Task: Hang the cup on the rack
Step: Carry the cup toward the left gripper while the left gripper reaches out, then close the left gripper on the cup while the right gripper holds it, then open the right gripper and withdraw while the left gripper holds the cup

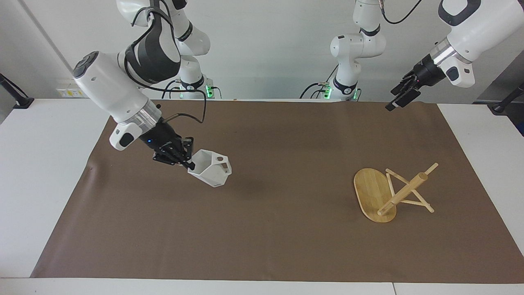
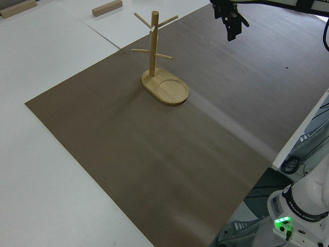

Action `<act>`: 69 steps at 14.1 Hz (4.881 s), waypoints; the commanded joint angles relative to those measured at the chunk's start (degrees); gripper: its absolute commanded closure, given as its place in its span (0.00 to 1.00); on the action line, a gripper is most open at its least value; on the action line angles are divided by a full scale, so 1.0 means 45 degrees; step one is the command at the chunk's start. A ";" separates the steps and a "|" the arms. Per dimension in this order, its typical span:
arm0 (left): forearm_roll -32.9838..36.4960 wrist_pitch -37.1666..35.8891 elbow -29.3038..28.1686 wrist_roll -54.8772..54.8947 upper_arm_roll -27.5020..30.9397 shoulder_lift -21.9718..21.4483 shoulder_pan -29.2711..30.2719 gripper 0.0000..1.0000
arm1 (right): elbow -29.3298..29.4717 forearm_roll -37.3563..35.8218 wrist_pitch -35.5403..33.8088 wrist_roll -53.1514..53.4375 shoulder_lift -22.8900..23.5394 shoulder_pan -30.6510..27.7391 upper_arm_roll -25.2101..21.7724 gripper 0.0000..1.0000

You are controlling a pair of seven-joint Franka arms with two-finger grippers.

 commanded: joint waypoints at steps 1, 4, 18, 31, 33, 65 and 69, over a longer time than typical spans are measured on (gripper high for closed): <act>-0.1494 0.0713 -0.0469 -0.1178 -0.0061 0.0431 0.0265 0.00 | -0.0029 0.1101 -0.0063 0.0238 -0.0128 -0.0153 0.0982 1.00; -0.3659 0.1593 -0.1522 -0.1846 -0.0061 0.0490 0.0343 0.00 | -0.0009 0.1925 -0.0043 0.0278 -0.0128 -0.0173 0.2153 1.00; -0.8960 0.4330 -0.3459 -0.3565 -0.0257 0.0647 -0.0867 0.00 | -0.0341 0.2590 0.4348 0.3442 0.0126 -0.0134 0.6063 1.00; -0.9780 0.5420 -0.2912 -0.5067 -0.0744 0.0803 -0.0868 0.00 | -0.0536 0.2590 0.5833 0.3832 0.0360 0.0023 0.6454 1.00; -0.9780 0.5774 -0.2892 -0.5108 -0.0920 0.0823 -0.0868 0.00 | -0.0556 0.2590 0.5952 0.3871 0.0458 0.0003 0.6591 1.00; -0.8924 0.5814 -0.2990 -0.5086 -0.0862 0.0510 -0.0264 1.00 | 0.0048 0.2356 0.1643 0.4495 -0.0262 -0.0466 0.4429 0.00; -0.8823 0.6203 -0.3184 -0.5360 -0.0862 0.0433 -0.0243 1.00 | 0.1332 -0.0210 -0.1791 0.4750 -0.0870 -0.0465 0.2065 0.00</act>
